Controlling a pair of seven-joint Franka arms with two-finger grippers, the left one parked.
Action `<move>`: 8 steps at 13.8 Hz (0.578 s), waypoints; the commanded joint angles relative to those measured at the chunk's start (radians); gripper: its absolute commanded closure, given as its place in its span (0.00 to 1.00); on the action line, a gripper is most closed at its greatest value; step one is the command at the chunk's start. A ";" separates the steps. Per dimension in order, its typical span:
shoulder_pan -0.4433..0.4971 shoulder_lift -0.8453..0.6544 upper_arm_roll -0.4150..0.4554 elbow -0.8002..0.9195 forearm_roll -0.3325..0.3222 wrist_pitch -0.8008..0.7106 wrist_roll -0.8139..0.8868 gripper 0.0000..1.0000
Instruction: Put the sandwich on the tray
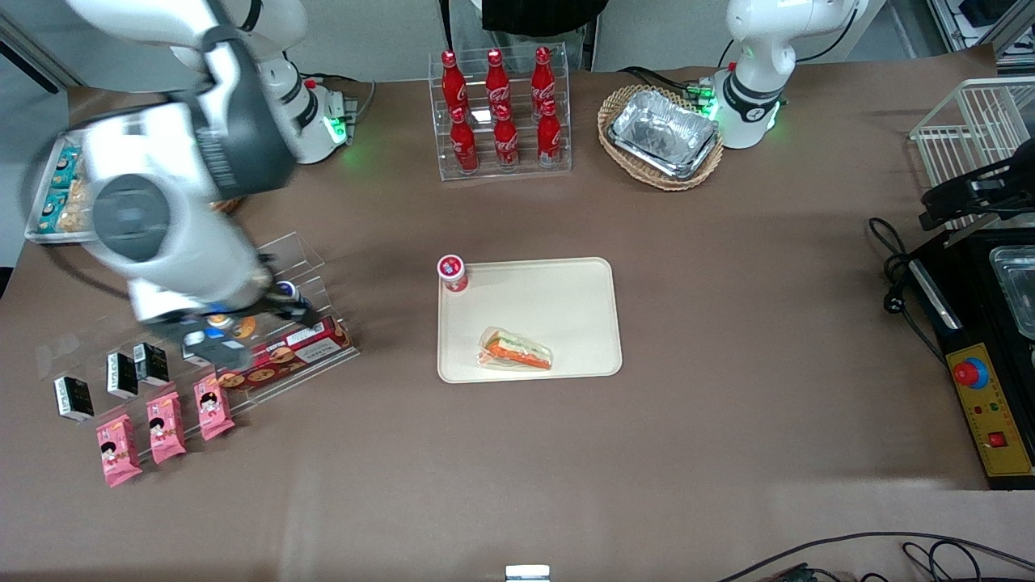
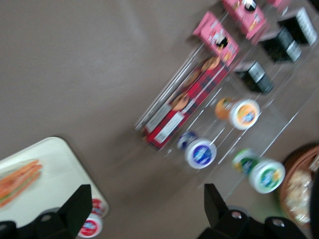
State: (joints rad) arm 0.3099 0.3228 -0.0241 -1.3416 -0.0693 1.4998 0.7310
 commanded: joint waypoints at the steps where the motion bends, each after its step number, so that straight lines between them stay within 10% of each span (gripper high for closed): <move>1: -0.164 -0.112 0.010 -0.109 0.042 0.014 -0.381 0.00; 8: -0.327 -0.298 0.010 -0.355 0.043 0.183 -0.765 0.00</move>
State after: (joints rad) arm 0.0372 0.1275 -0.0245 -1.5455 -0.0423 1.5901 0.1055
